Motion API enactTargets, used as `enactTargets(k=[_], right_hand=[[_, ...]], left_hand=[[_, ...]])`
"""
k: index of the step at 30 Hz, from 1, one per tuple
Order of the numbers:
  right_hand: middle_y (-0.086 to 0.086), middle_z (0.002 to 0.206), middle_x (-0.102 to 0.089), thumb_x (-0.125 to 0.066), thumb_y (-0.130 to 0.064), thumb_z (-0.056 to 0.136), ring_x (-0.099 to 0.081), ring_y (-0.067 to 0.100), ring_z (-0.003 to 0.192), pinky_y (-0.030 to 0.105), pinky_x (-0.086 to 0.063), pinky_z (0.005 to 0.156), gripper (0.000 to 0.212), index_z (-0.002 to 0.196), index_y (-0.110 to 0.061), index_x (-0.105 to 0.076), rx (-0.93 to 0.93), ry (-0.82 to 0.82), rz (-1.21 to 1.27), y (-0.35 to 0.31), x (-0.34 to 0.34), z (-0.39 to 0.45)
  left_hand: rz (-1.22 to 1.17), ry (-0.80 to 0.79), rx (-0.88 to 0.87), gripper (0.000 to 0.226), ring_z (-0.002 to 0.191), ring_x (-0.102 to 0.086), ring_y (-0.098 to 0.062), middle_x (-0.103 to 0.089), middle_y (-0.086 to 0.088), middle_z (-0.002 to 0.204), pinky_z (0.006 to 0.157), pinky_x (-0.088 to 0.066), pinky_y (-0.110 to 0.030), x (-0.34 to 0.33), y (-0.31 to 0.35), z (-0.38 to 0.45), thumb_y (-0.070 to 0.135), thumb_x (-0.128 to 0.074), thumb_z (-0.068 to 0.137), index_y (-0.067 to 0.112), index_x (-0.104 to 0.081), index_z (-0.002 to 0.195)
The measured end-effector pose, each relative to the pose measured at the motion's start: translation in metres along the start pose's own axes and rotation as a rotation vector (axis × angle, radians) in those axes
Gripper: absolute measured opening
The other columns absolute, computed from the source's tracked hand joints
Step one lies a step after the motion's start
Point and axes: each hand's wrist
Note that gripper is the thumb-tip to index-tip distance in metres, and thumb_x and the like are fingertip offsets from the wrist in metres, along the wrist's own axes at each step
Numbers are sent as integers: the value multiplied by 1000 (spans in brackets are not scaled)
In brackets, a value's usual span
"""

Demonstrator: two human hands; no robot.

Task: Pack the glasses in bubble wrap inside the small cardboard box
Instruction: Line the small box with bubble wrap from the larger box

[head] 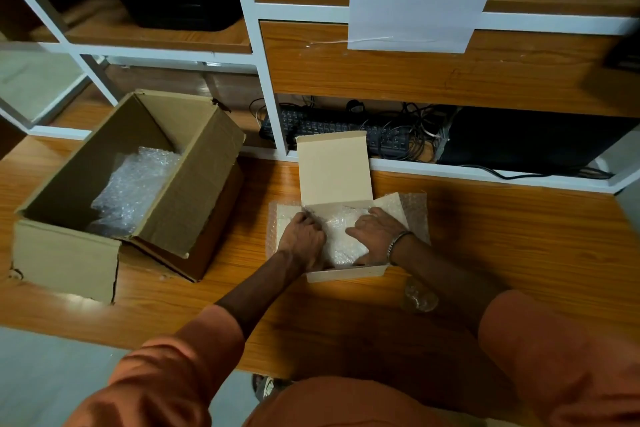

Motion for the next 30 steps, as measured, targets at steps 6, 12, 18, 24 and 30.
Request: enactTargets(k=[6,12,18,24,30], right_hand=[[7,139,-62,-65,-69,89,-57,28,130,45,-33,112,78,147,-22,-48,2,-97,19,0,17,0],[7,135,-66,-66,-46,97,-63,31,124,42,-53,96,52,142,-22,-57,-12,44,282,17,83,18],[3,118,-67,-57,-36,100,-67,29,102,36,-48,74,28,124,-22,-64,4,465,308,-2,187,63],[4,107,-69,-55,-31,99,-68,28,96,35,-50,66,24,117,-19,-66,51,725,349,-55,272,118],[-1,112,-73,-56,-40,92,-69,25,103,35,-55,79,33,118,-24,-70,195,564,418,-110,321,170]], left_hand=[[-71,-16,-43,68,137,-56,-27,-67,-10,142,119,-29,-43,0,-4,2,68,-57,95,14,-68,132],[-242,258,88,56,138,-56,-25,-61,-2,152,118,-35,-46,37,-53,-28,57,-45,104,31,-53,153],[-305,510,348,53,130,-60,-28,-66,-8,143,114,-36,-49,74,-140,-90,50,-56,102,23,-59,147],[-336,589,631,56,128,-62,-33,-70,-12,137,115,-38,-53,59,-232,-160,56,-48,101,19,-65,140],[-593,544,731,61,108,-71,-31,-74,-11,126,104,-52,-55,8,-299,-225,65,-51,98,20,-69,133]])
Point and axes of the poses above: each hand's wrist, its own z-axis towards the middle knuckle, its own x-axis out of the back of the hand, y = z × x
